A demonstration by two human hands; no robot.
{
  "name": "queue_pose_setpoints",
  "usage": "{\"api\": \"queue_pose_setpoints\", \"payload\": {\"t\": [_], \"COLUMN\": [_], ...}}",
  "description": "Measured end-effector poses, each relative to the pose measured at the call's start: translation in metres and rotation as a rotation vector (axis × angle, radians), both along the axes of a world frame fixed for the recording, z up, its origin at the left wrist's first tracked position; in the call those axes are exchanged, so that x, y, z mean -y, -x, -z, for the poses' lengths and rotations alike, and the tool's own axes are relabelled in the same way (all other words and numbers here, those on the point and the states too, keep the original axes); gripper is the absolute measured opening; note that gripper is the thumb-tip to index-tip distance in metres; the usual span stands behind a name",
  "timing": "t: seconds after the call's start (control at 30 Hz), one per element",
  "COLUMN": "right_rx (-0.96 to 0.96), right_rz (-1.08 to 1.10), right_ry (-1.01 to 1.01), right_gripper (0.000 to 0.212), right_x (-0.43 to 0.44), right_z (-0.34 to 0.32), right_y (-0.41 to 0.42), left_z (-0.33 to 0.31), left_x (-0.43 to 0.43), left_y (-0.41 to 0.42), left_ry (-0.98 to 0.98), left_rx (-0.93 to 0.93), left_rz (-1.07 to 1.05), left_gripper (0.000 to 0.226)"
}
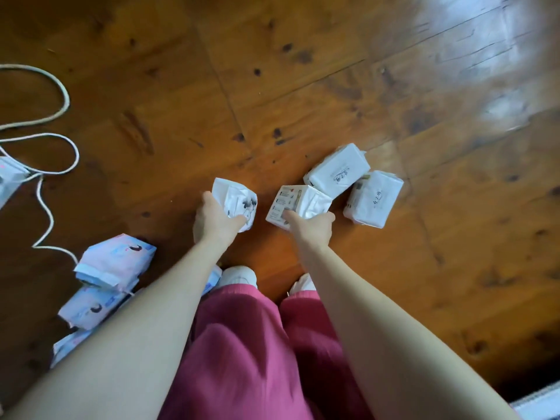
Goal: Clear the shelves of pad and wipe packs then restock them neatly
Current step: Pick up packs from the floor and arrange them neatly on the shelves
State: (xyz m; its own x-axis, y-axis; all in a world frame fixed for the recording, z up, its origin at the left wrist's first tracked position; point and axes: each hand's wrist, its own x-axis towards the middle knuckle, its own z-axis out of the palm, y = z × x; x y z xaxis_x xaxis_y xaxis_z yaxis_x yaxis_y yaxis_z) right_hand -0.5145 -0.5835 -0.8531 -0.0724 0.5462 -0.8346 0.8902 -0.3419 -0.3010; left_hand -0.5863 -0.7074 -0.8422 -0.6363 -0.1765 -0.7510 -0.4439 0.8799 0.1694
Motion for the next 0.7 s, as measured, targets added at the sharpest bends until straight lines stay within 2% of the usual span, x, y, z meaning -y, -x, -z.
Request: {"api": "queue_pose_setpoints", "payload": {"t": [0.13, 0.37, 0.47, 0.53, 0.7], "right_rx": [-0.066, -0.188, -0.337, -0.436, -0.516], "right_rz": [0.019, 0.032, 0.051, 0.114, 0.298], "right_ry": [-0.015, -0.014, -0.061, -0.075, -0.150], "right_gripper": [0.059, 0.065, 0.038, 0.030, 0.044], "right_x": [-0.011, -0.038, -0.059, -0.077, -0.105], "right_z": [-0.067, -0.219, -0.300, -0.356, -0.465], "right_y": [-0.009, -0.040, -0.052, -0.063, -0.107], "left_z": [-0.071, -0.227, -0.299, -0.342, -0.440], "left_x": [-0.001, -0.024, -0.040, -0.048, -0.075], "left_y": [-0.007, -0.025, -0.031, -0.033, -0.038], "left_ry": [-0.055, -0.250, -0.409, -0.520, -0.719], "left_rx": [-0.031, -0.112, -0.091, -0.058, -0.009], "left_rz": [-0.071, -0.325, -0.452, -0.500, -0.451], "left_gripper": [0.059, 0.057, 0.051, 0.054, 0.037]}}
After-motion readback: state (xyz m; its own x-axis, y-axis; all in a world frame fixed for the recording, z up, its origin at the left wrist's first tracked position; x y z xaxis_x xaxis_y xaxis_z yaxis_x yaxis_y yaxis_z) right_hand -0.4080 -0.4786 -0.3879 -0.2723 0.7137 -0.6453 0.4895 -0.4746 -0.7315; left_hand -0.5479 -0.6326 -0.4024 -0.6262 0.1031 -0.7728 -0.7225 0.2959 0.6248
